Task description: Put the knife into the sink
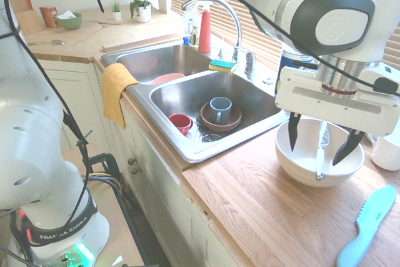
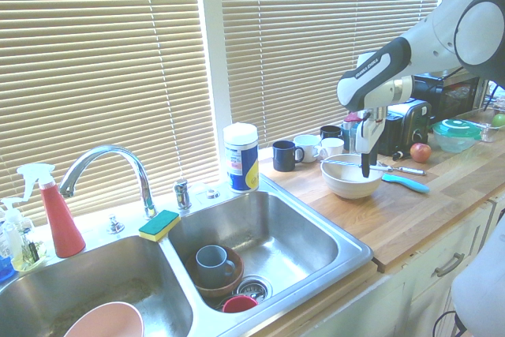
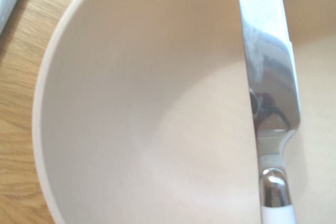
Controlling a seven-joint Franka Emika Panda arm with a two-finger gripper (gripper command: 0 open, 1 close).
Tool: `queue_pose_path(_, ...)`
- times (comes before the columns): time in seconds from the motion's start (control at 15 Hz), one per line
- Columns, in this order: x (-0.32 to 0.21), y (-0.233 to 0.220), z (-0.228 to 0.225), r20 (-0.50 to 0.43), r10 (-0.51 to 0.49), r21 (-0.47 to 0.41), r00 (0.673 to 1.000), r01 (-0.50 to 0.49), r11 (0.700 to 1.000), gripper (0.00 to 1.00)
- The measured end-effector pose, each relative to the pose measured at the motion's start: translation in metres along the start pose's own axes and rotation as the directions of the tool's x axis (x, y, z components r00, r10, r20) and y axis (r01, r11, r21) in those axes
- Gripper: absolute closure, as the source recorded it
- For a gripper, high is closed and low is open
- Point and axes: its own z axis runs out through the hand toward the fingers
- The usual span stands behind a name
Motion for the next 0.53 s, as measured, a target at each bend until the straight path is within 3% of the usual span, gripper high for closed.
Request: queue_pose_path(0.53, 0.0025, 0.004, 0.0102, 0.013, 0.012, 0.002, 1.0, -0.012, 1.0, 1.0)
